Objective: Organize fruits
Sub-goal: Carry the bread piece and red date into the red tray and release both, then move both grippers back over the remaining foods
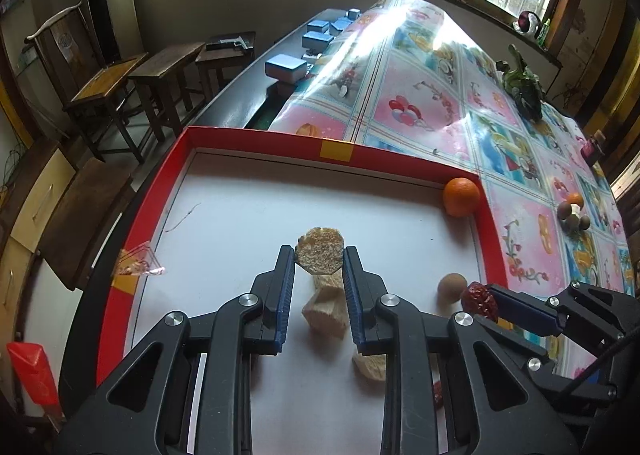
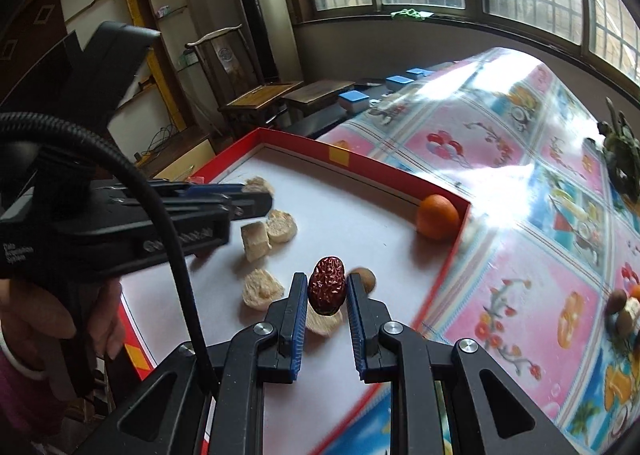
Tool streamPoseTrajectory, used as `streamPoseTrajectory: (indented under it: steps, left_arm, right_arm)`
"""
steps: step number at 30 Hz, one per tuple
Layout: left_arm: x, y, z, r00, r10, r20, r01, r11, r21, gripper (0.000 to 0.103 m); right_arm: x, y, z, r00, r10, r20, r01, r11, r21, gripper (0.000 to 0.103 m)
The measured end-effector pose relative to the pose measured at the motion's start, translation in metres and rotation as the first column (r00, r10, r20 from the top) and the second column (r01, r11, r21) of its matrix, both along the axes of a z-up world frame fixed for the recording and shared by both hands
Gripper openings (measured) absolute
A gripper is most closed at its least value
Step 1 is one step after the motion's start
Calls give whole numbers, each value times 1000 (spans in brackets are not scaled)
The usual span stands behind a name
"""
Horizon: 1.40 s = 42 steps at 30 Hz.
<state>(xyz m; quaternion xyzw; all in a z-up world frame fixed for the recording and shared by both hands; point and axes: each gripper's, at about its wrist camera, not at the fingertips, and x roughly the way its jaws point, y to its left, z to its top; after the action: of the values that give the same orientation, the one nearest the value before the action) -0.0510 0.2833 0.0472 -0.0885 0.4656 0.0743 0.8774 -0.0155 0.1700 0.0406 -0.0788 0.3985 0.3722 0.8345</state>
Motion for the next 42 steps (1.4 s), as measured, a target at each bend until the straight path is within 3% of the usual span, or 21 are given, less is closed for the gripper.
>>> streamPoseTrajectory:
  steps: [11,17,20,22,25,33,42]
  left_arm:
    - [18,1,-9,999,20,-29,-19,999,35,23]
    - [18,-2,-9,999,29,-36,-27,999,45,24]
    - [16,-7,-8,999,33,-33,-31,998,62,40]
    - [14,-10,-4,999,32,-19,-31,998,52,54]
    - [10,-19,4,1000,28,5,-28,996,83,59]
    - [10,-60,19,998,-42,39,38,996,78,60]
    - [29,-131,17,985,-170,19,170,985,14,60]
  right_arm:
    - [26,30,-26,998,48,-33,-49,998,-45,19]
    - [25,25,-25,998,50,-29,-51,998,-29,22]
    - [19,18,-22,999,47,-22,-48,999,-18,23]
    - [15,11,-16,999,44,-24,-44,999,-1,23]
    - [8,-1,-8,1000,28,-11,-28,1000,13,24]
    - [-1,-49,4,999,-54,-5,54,997,46,26]
    - [5,-124,0,977,-213,-12,213,976,39,33]
